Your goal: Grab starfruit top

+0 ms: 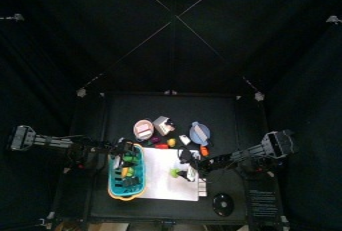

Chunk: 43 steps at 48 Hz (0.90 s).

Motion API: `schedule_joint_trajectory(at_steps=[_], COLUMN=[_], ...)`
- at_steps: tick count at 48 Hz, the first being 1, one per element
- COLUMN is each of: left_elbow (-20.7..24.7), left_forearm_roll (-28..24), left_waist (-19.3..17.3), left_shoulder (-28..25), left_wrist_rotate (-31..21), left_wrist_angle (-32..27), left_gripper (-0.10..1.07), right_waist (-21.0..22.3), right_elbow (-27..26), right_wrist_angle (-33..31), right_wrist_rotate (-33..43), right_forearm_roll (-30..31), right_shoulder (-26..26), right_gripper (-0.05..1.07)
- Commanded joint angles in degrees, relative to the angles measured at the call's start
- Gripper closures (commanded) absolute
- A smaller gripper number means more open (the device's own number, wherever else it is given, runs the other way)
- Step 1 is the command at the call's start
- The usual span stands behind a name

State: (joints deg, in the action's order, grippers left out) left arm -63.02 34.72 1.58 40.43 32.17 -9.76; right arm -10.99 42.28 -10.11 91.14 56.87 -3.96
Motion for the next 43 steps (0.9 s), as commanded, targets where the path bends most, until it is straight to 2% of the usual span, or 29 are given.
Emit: schedule_joint_trajectory(at_steps=[1,12,20,28,43], left_elbow=[0.53,-0.88,-1.14,-0.79,-0.97], left_forearm_roll=[-0.62,-4.75,-0.79,2.72,2.72], left_waist=[1.32,2.99,3.08,3.08,3.16], left_shoulder=[0.18,1.67,1.76,1.58,0.79], left_wrist_rotate=[0.09,-0.53,-1.93,-2.02,-2.02], left_wrist_angle=[2.99,12.39,17.93,19.07,19.07], left_gripper=[0.01,0.00,0.00,0.00,0.00], right_waist=[-0.26,-1.23,-1.32,-1.49,-2.11], right_elbow=[-1.85,-3.87,-5.10,-6.68,-8.61], right_wrist_angle=[-0.18,-2.29,-4.04,-4.92,-5.80], right_wrist_rotate=[0.00,0.00,0.00,-0.09,-0.09], right_forearm_roll=[-0.35,-0.97,-2.55,-4.57,-8.00], right_shoulder=[-0.26,2.64,5.19,7.56,10.63], right_gripper=[0.06,0.06,0.06,0.06,0.06])
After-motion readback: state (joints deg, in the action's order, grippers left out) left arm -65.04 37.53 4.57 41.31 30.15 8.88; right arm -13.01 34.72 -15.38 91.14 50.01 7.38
